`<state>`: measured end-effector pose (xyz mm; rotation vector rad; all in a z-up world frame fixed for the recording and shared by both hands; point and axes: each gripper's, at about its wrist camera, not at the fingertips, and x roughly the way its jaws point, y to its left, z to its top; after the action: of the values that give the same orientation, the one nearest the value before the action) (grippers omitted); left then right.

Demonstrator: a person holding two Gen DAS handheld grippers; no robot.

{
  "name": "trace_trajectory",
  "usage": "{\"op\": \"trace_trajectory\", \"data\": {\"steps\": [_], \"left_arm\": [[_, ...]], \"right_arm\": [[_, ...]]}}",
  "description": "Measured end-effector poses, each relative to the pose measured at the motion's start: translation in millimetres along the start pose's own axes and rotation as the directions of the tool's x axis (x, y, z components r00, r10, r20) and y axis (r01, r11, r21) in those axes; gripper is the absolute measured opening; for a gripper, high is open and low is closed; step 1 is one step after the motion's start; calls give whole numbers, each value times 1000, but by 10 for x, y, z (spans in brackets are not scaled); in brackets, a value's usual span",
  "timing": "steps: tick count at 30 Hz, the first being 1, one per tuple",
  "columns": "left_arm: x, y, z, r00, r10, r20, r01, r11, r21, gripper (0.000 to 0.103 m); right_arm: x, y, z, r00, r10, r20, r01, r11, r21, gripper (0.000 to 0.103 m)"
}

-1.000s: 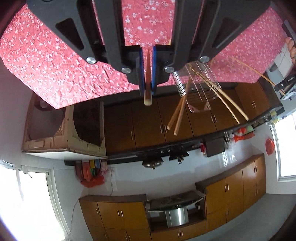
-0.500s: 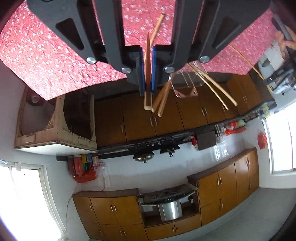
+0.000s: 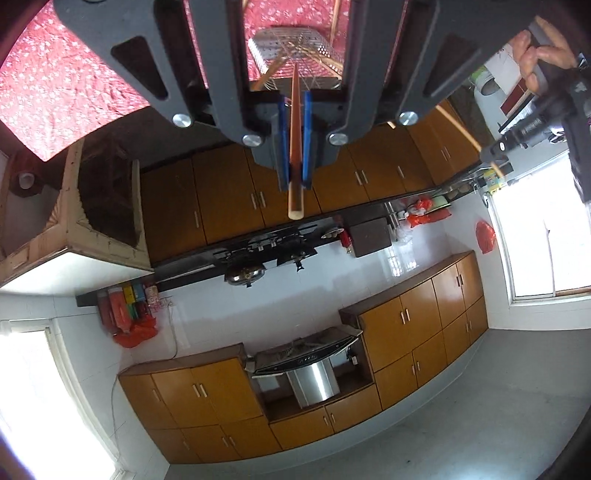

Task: Organize utensils
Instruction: 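Lift both chopsticks upright and carry them over the wire basket, then insert both chopsticks into the wire basket and open both tools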

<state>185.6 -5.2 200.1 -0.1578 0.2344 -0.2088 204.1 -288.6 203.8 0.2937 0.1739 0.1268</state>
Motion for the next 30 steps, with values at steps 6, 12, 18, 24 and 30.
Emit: {"op": "trace_trajectory", "data": {"steps": [6,12,18,24,30], "left_arm": [[383,-168,-16,1000,22,12,-22,1000,-13,7],[711,-167,-252,998,36,-51,-36,999,-15,7],[898,-159,-450,992,39,-118,-40,999,-4,7],[1038,-160,-604,983,53,-175,-52,999,9,7],[1128,-102,-677,975,75,-211,-74,997,13,7]], "right_arm": [[509,58,-148,998,-17,-53,15,999,-29,8],[809,-18,-352,992,4,-128,-4,1000,-1,8],[998,-95,-522,980,24,-199,-17,999,35,8],[1115,-165,-658,969,20,-245,-6,998,59,8],[1199,-241,-781,959,-8,-284,30,997,73,11]]}}
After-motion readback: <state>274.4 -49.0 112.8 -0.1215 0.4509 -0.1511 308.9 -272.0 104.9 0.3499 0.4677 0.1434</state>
